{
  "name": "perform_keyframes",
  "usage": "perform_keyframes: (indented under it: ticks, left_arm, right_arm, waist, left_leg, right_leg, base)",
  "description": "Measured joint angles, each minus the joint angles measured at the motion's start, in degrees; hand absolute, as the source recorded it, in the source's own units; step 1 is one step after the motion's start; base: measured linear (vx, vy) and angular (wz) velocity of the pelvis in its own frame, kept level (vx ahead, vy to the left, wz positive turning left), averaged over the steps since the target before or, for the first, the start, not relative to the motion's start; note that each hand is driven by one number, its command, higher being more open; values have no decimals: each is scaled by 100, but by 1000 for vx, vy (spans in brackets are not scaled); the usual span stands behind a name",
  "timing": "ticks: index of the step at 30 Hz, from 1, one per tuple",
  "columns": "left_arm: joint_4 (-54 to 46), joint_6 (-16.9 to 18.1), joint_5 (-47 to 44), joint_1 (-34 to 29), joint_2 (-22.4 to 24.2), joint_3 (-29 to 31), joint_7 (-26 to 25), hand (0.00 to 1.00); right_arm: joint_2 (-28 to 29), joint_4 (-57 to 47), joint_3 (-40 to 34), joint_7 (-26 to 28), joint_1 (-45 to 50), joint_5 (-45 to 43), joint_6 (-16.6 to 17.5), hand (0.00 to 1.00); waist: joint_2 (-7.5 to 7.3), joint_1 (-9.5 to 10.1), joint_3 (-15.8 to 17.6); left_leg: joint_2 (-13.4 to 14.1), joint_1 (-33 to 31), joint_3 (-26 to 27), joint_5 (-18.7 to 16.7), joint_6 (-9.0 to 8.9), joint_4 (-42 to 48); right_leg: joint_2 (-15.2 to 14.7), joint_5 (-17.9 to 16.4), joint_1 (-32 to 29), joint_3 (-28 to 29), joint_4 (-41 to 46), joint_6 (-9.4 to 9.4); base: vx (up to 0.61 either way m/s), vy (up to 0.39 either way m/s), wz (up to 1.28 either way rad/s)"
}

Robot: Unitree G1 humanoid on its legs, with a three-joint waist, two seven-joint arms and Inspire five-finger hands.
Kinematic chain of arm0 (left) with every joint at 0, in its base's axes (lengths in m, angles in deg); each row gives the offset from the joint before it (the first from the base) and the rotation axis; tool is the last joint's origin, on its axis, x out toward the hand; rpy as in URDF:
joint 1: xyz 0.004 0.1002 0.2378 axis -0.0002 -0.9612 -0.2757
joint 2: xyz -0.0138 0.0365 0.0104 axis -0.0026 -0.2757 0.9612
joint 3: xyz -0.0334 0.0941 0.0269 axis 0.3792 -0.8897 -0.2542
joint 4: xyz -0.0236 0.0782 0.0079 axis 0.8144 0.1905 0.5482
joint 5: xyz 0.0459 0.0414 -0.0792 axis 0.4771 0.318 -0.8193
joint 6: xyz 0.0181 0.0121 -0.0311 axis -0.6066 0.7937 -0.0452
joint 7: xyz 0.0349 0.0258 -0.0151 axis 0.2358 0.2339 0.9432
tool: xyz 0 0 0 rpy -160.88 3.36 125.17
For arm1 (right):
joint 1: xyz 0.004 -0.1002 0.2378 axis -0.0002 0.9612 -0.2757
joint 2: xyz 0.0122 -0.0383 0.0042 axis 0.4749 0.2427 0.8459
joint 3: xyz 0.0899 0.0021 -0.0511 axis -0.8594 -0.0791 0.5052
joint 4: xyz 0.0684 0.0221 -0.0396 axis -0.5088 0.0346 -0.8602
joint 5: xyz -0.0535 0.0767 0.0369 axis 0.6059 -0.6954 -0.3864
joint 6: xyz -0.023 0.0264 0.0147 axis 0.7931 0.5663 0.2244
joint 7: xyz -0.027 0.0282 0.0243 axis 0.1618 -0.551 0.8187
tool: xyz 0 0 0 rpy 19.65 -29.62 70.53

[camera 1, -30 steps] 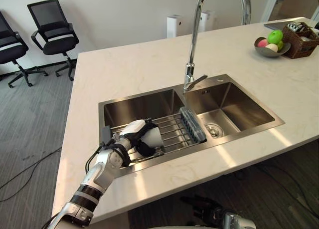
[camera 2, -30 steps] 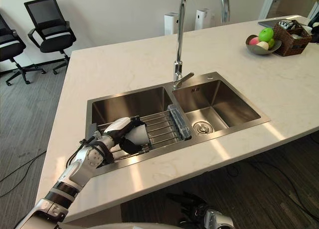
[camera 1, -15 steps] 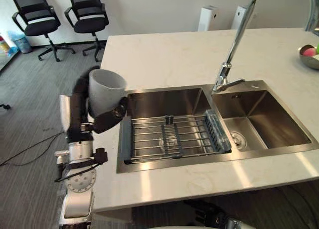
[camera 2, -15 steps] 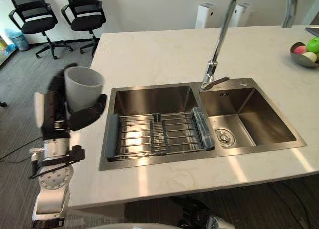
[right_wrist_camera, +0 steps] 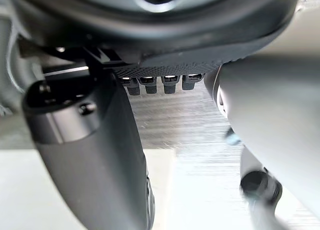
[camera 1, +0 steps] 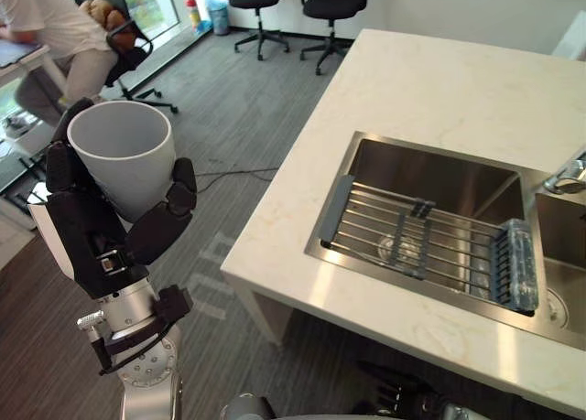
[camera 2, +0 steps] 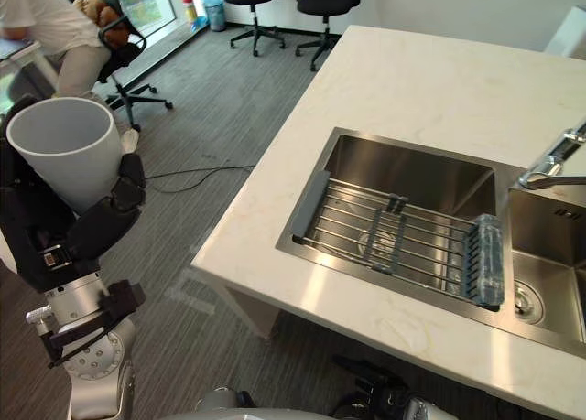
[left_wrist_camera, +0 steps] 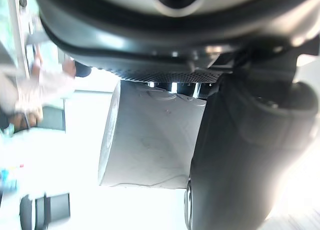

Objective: Walk over to the sink, pick up the cup, carry it to the dishwasher, place the cup inside the dishwasher, then close the dishwasher door

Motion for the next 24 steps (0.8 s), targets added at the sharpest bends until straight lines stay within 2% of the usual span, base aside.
perform_keyframes:
  ticks: [1, 2, 3, 4, 5, 6, 7, 8, 9, 10, 11, 12, 13, 14, 15, 16, 17, 19, 20, 21, 22, 23, 24]
  left_arm:
    - [179, 7, -6, 78, 192, -171, 42, 0]
    - [231, 6, -5, 23, 243, -345, 115, 0]
    - [224, 7, 7, -31, 257, -471, 153, 0]
    - [132, 11, 105, -137, 262, -681, 192, 0]
    - [26, 64, 145, -195, 254, -766, 190, 0]
    - [-20, 64, 153, -197, 234, -767, 177, 0]
    - [-33, 21, 148, -208, 185, -781, 96, 0]
    - [45, -115, 143, -190, 183, -889, 10, 0]
    - [123, -130, 100, -186, 183, -977, -6, 0]
    - [318, -28, -78, -171, 148, -1166, 7, 0]
    - [487, 53, -143, -21, 110, -1352, 33, 0]
    - [523, 68, -143, 15, 107, -1392, 35, 0]
    - [735, 173, -181, 78, 110, -1464, 44, 0]
    - [908, 195, -298, 76, 104, -1480, 71, 0]
    - [920, 195, -380, 56, 101, -1485, 94, 0]
    - [911, 214, -481, 52, 85, -1517, 120, 0]
    - [864, 216, -543, 37, 43, -1693, 149, 0]
    - [483, 243, -619, 19, -89, -2032, 279, 0]
    - [369, 242, -629, 39, -145, -2125, 357, 0]
    - [177, 238, -642, 99, -249, -2422, 757, 0]
    - [156, 237, -644, 110, -268, -2509, 870, 0]
    - [157, 236, -652, 140, -274, -2590, 1015, 0]
    - [162, 254, -671, 163, -292, -2618, 1161, 0]
  right_arm:
    - [-29, -85, -55, -300, 10, -35, -35, 100]
    - [-43, -145, -64, -377, 92, -41, -93, 100]
    - [-51, -179, -62, -402, 147, -40, -101, 100]
    - [-87, -304, -61, -456, 272, -25, -123, 100]
    - [-144, -378, -61, -504, 319, -17, -157, 100]
    - [-147, -382, -61, -561, 311, -14, -159, 100]
    - [-149, -451, -79, -668, 330, -18, -169, 100]
    - [-183, -830, -211, -669, 499, -53, -152, 100]
    - [-206, -988, -252, -654, 612, -84, -124, 100]
    - [-154, -1137, -275, -611, 674, -178, -39, 100]
    - [-69, -1144, -270, -554, 655, -216, 0, 100]
    - [-41, -1122, -268, -543, 647, -232, 20, 100]
    - [101, -1052, -181, -588, 521, -340, 100, 100]
    - [152, -968, -136, -670, 462, -437, 151, 100]
    - [160, -938, -106, -683, 444, -498, 171, 100]
    - [181, -954, -35, -699, 434, -561, 217, 100]
    - [180, -959, 6, -744, 471, -576, 245, 100]
    - [165, -955, 118, -774, 468, -577, 211, 100]
    - [173, -964, 110, -774, 485, -579, 207, 100]
    - [191, -1057, 109, -779, 575, -573, 166, 100]
    - [202, -1105, 107, -782, 620, -568, 168, 100]
    - [205, -1235, 85, -788, 707, -573, 224, 100]
    - [312, -1340, 108, -784, 828, -604, 299, 100]
  waist:
    - [192, -30, 95]
    - [179, -101, 104]
    - [209, -147, 85]
    - [290, -158, 24]
    - [416, -138, -47]
    - [424, -110, -51]
    - [390, -19, -22]
    - [379, 4, 45]
    - [358, -48, 62]
    - [353, -205, -83]
    - [396, -248, -76]
    - [377, -250, -59]
    - [337, -212, 94]
    - [288, -212, 120]
    - [258, -202, 141]
    - [206, -160, 178]
    - [206, -140, 160]
    - [202, -4, 135]
    - [214, -6, 126]
    - [188, -76, 139]
    - [185, -119, 145]
    - [168, -187, 151]
    - [140, -267, 38]
  left_leg:
    - [472, 561, 1165, -224, -208, 302]
    - [555, 951, 1644, -146, -357, 73]
    - [562, 1148, 1774, -66, -477, -141]
    - [552, 1421, 1721, 343, -733, -740]
    - [455, 1451, 1325, 438, -1151, -1265]
    - [385, 1450, 1217, 443, -1298, -1451]
    - [193, 1417, 1005, 470, -1294, -1628]
    - [-13, 1390, 650, 405, -1129, -1526]
    - [-143, 1382, 389, 360, -998, -1479]
    - [-204, 1092, -231, 284, -805, -1429]
    - [-266, 805, -914, 321, -651, -1366]
    - [-293, 770, -1036, 345, -613, -1378]
    - [-484, 721, -1605, 417, -499, -1452]
    - [-661, 762, -1983, 390, -435, -1475]
    - [-751, 804, -2131, 337, -361, -1488]
    - [-889, 893, -2347, 266, -329, -1475]
    - [-927, 921, -2574, 170, -370, -1431]
    - [-860, 903, -2628, 105, -485, -1376]
    - [-843, 902, -2679, 106, -514, -1375]
    - [-814, 964, -2798, 182, -623, -1380]
    - [-790, 1017, -2799, 199, -641, -1360]
    - [-740, 1101, -2846, 193, -649, -1275]
    - [-682, 1149, -3053, 156, -686, -1235]
  right_leg:
    - [-38, -23, 167, -452, 157, -35]
    - [-161, -50, 301, -789, 227, 1]
    - [-225, -63, 393, -1025, 286, 22]
    - [-290, -92, 481, -1425, 409, 72]
    - [-332, -66, 465, -1697, 543, 126]
    - [-396, -48, 464, -1799, 626, 154]
    - [-724, -55, 464, -1651, 1011, 120]
    - [-1272, -137, 404, -735, 1861, -141]
    - [-1627, -139, 250, -27, 2469, -256]
    - [-1460, -697, -259, 1817, 2703, 181]
    - [-807, -980, -368, 3492, 2183, 382]
    - [-679, -1002, -376, 3762, 2074, 393]
    - [-180, -1013, -384, 4745, 1706, 404]
    - [26, -1011, -422, 5122, 1596, 406]
    - [104, -1011, -459, 5248, 1567, 407]
    - [254, -865, -559, 5478, 1568, 466]
    - [309, -782, -497, 5511, 1637, 497]
    - [340, -909, -467, 5403, 1789, 484]
    - [347, -952, -477, 5344, 1863, 501]
    - [352, -1041, -505, 5157, 2265, 561]
    - [355, -1062, -577, 5060, 2590, 554]
    - [401, -1147, -867, 4922, 3330, 495]
    - [511, -1373, -916, 4980, 3094, 357]
  base:
    - [-125, 19, 173]
    - [-91, 85, 177]
    - [-102, 207, 177]
    - [-183, 308, 177]
    - [-223, 369, 156]
    - [-229, 381, 121]
    - [-163, 315, 128]
    - [-148, 323, 145]
    - [-127, 284, 205]
    - [-82, 151, 257]
    - [-53, 97, 239]
    - [-7, 22, 247]
    - [-5, 29, 202]
    - [4, 11, 207]
    - [34, -17, 143]
    - [99, -58, 120]
    - [140, -53, 99]
    - [221, -36, 41]
    - [308, -56, 55]
    - [234, -47, 64]
    - [254, -56, 78]
    - [182, -78, 75]
    - [181, -92, 79]
